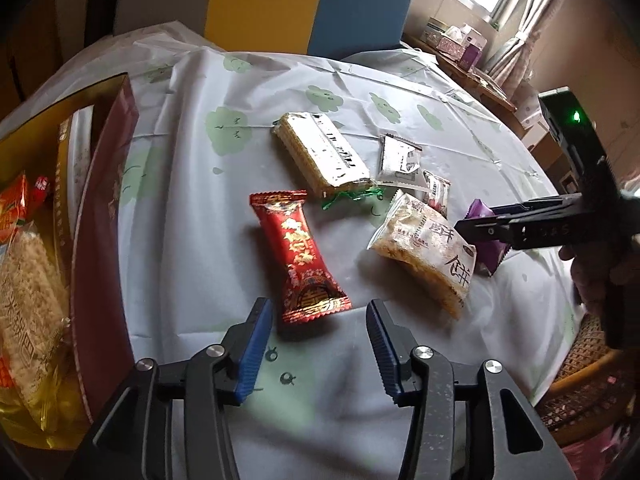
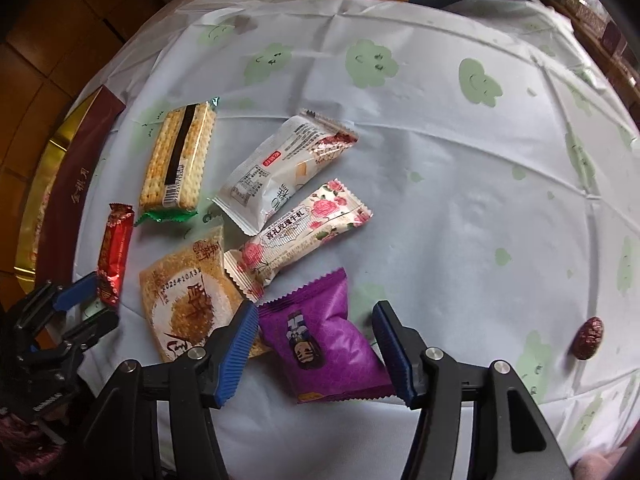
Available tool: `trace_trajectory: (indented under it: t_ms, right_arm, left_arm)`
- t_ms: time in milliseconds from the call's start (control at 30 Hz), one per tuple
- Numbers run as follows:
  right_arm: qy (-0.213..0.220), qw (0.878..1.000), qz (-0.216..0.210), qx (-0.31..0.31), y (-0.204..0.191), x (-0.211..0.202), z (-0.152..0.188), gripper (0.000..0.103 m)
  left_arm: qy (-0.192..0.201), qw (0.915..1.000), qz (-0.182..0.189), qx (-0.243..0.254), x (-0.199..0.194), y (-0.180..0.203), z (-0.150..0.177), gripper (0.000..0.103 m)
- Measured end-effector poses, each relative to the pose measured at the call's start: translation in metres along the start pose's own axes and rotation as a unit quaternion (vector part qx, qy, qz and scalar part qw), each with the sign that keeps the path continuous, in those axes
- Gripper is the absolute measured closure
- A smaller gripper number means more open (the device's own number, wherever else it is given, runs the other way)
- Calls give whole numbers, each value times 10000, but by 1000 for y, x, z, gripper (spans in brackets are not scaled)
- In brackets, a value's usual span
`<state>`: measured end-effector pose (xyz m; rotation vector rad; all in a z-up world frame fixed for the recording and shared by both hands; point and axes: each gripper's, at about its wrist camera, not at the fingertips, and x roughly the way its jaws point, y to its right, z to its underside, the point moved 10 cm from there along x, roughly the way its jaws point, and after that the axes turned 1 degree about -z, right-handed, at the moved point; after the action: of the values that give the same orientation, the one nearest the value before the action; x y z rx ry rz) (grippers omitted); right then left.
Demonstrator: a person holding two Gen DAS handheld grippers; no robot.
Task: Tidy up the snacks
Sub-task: 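Grasp the red candy bar with the left tool while the right tool grasps the purple cake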
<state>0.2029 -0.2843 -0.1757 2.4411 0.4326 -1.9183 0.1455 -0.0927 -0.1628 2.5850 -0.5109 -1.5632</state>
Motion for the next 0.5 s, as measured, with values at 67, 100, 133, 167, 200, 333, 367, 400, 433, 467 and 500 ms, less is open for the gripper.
trace_trajectory:
  t_ms: [67, 100, 133, 167, 200, 333, 367, 400, 433, 467, 500]
  right_arm:
    - [35, 9996, 279, -99, -3, -2, 8, 38]
    - [12, 9990, 438, -130, -5, 0, 9, 38]
    - [-37, 9982, 584, -152, -3, 2, 10, 38]
    - [-95, 9975, 686, -164, 0, 5, 12, 38]
    - [-81, 9975, 688, -168, -1, 4, 12, 38]
    - [170, 9978, 624, -155, -3, -10, 9, 38]
    - [212, 9980, 583, -155, -4, -13, 10, 37]
    - [210, 9981, 563, -158, -6, -13, 10, 36]
    - [212, 9979, 588, -170, -6, -14, 12, 36]
    - [234, 9976, 632, -178, -6, -16, 12, 36]
    - [245, 9975, 641, -156, -5, -17, 13, 36]
  left_arm:
    - [-5, 10000, -25, -36, -3, -3, 1, 52]
    - [-3, 10000, -51, -53, -5, -5, 1, 52]
    - [4, 10000, -50, -76, -7, -5, 0, 52]
    - [13, 10000, -31, -90, -8, -5, -2, 52]
    - [29, 9999, -32, -98, -10, -4, -4, 52]
    - [42, 9997, -243, -19, -9, -2, -18, 52]
    - [24, 9995, -308, -18, -7, -2, -22, 52]
    - [2, 9992, -405, -18, -4, -3, -27, 52]
    - [-28, 9987, -518, -17, -2, -4, -30, 52]
    - [-77, 9978, -663, -22, 3, -7, -34, 52]
    - [-134, 9970, -759, -17, 7, -9, -36, 52]
